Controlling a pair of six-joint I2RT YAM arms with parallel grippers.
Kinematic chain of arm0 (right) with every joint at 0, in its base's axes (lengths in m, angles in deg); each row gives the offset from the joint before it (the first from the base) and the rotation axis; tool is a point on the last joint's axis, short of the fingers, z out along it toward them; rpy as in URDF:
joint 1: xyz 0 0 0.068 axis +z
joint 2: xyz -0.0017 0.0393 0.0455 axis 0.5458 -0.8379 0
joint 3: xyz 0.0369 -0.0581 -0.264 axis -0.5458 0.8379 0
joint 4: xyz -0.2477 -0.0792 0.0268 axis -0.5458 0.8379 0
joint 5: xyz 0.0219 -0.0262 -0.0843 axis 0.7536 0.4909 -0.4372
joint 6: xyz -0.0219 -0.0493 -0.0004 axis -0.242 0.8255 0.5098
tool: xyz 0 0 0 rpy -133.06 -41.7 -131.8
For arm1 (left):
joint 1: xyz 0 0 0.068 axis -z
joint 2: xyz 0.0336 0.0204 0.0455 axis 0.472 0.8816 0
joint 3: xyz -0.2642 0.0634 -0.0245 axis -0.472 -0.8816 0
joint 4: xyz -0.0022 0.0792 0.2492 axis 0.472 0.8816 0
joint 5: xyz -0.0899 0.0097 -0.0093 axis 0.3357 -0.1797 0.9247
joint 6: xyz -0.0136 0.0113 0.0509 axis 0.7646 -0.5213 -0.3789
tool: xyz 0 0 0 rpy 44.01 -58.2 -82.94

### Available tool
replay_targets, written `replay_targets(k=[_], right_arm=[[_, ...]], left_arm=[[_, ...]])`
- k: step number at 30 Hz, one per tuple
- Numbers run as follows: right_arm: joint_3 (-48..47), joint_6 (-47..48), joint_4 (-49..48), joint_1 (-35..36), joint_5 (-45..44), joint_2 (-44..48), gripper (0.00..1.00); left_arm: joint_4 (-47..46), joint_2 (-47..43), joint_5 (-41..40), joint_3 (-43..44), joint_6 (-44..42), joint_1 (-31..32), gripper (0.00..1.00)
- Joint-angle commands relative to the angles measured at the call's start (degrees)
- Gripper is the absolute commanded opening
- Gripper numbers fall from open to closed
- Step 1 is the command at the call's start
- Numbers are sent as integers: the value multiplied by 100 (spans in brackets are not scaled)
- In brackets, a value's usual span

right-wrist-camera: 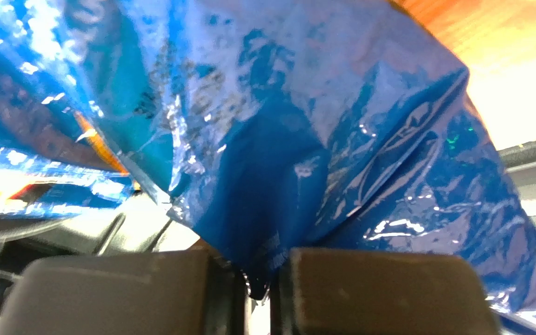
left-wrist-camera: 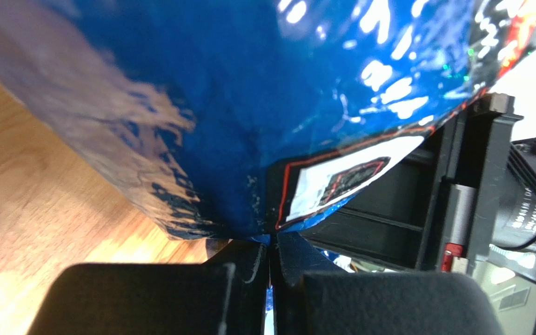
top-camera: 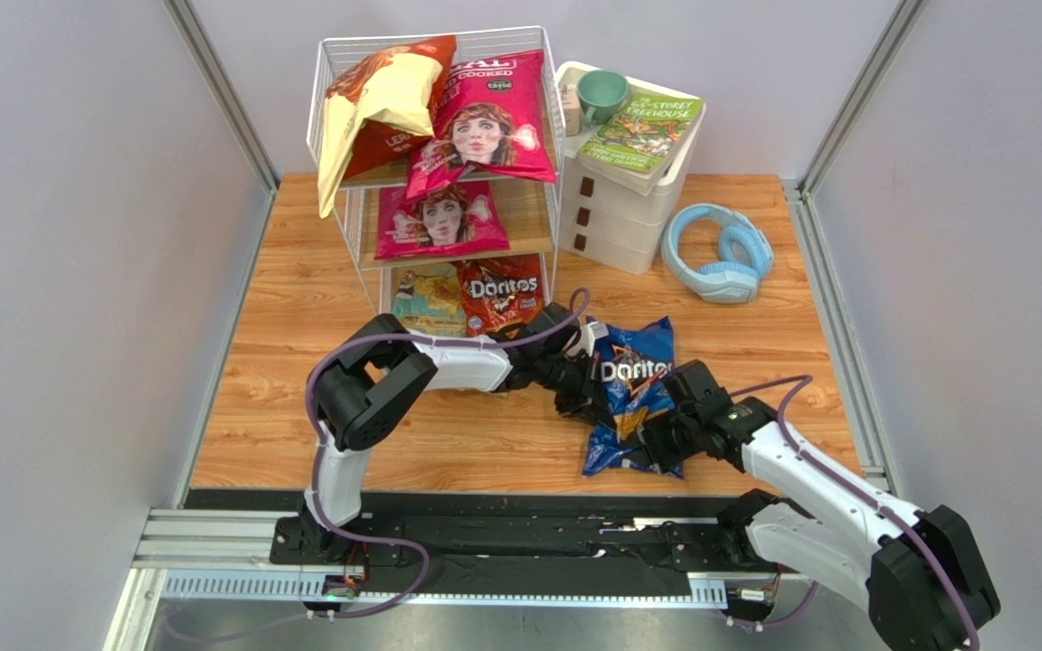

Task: Place and organize the chips bags onto the shelf
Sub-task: Pick up the potato chip from the center of the board.

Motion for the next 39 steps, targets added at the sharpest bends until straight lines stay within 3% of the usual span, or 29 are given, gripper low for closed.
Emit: replay_targets(k=[1,2,7,9,13,21,30,39], right_arm=[[-157,356,250,20,-418,248,0],[-183,470,302,28,-436,292,0],[-403,883,654,-15,-358,740,0],[-640,1164,803,-42,-383,890,0],[-1272,1762,1137,-208,-305,979,0],[-2651,3036,1349,-244,354,249,0],[-3714,3626,1989,-244,1180,99,0],[-4516,4101,2307,-191,1919,108,0]], left_arm=[[161,-336,312,106,-223,-79,0],[231,-388,277,132,-285,-105,1],[1644,-863,-48,623,-1365,-150,30],[2409,-1100,-223,782,-1919,-150,38],[3149,-1863,-891,757,-2508,-193,42],[3948,-3270,-1611,124,-2614,-457,42],[4793,-5405,-2587,-465,-1799,-615,43],[5681,-5838,-3467,-562,-1394,-1054,43]])
